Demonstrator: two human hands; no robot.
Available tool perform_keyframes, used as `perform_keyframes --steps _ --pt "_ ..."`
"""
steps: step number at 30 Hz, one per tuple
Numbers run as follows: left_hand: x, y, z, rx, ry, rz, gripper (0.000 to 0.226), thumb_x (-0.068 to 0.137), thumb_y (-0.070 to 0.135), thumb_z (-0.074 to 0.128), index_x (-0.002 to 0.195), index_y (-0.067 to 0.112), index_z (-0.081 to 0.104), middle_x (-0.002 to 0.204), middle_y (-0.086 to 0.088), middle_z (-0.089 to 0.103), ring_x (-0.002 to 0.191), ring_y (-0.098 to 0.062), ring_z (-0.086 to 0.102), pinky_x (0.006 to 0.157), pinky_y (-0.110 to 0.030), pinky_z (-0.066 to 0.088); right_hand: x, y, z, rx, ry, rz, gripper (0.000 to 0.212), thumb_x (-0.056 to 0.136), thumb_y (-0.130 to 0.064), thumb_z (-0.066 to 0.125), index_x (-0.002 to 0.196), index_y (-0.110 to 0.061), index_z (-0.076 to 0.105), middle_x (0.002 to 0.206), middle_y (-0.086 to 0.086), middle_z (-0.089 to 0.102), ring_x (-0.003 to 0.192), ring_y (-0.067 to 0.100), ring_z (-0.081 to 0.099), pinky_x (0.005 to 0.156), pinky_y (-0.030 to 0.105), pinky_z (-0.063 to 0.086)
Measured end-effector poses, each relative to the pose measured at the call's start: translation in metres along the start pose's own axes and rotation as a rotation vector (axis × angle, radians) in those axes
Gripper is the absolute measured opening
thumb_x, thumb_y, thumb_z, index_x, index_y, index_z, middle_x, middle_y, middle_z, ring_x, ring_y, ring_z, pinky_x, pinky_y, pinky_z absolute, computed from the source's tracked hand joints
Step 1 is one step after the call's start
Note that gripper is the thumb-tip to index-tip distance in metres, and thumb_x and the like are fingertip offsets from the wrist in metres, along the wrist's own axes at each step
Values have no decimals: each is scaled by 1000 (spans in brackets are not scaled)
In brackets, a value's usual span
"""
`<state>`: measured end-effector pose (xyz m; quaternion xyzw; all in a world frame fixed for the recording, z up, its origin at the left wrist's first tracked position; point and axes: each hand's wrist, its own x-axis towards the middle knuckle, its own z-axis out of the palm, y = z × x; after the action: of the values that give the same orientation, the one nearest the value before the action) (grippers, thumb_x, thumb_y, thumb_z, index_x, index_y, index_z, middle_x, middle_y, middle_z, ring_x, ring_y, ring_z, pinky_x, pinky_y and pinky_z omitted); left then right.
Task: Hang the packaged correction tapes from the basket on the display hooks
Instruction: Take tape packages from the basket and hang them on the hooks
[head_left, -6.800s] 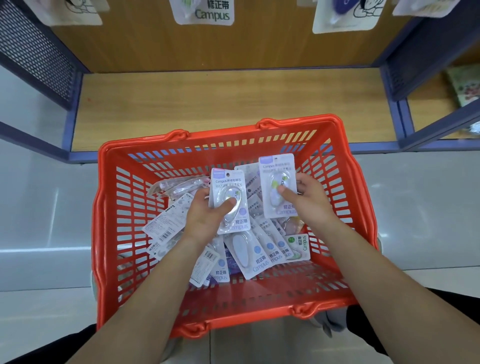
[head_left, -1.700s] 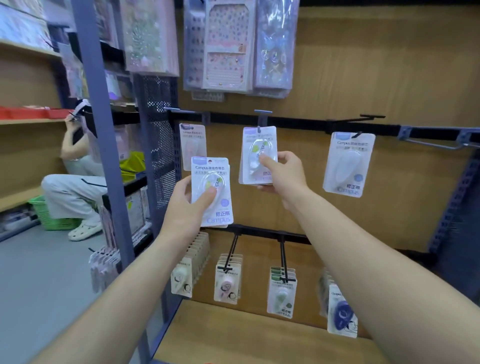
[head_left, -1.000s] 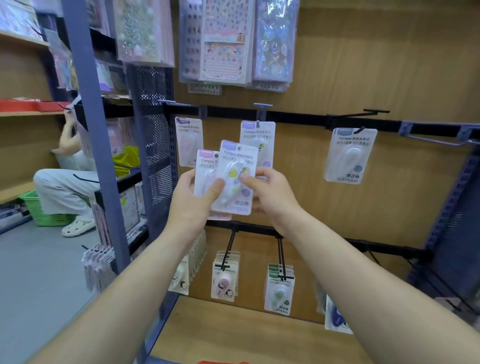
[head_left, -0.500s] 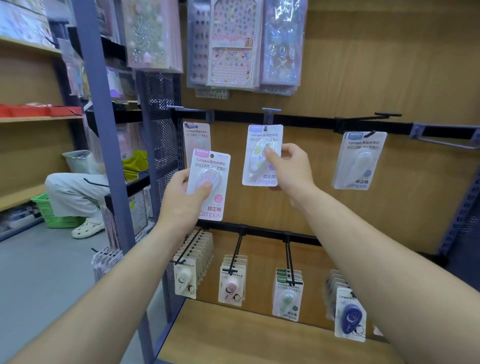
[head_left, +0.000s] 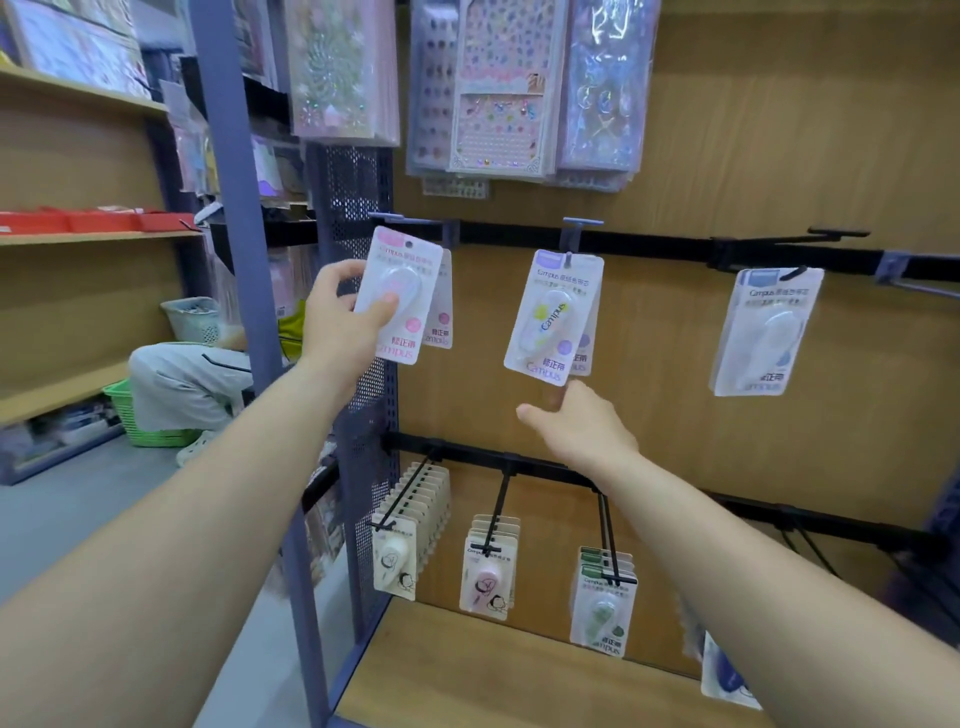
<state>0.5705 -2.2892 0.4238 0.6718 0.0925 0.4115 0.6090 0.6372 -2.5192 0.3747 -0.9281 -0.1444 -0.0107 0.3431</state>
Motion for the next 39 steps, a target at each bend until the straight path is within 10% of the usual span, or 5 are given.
perform_keyframes --steps 6,18,22,39 --pt "12 -2 -5 80 29 0 38 100 20 64 137 27 55 108 -2 69 88 -13 71 58 -22 54 3 -2 2 -57 -72 -54 31 89 -62 57 90 -31 56 96 -8 71 92 21 70 89 44 56" --pt "17 -13 5 257 30 -28 19 98 26 60 109 40 69 101 6 74 96 -26 73 78 -49 63 -2 -3 7 -93 -77 -117 39 91 -62 57 112 -30 53 102 -8 68 95 18 68 90 41 54" --pt "14 -23 2 453 37 -140 68 94 22 70 155 21 41 148 -5 55 127 -29 58 102 -43 51 -10 1 4 -139 -64 -107 40 93 -61 55 117 -29 52 110 -9 64 101 19 64 89 39 52" --pt "-279 -155 -4 944 -751 -279 62 91 34 67 148 16 50 147 -7 54 133 -22 53 108 -33 44 -145 186 72 -252 -292 101 37 91 -50 62 113 -21 60 109 1 66 103 27 64 88 40 55"
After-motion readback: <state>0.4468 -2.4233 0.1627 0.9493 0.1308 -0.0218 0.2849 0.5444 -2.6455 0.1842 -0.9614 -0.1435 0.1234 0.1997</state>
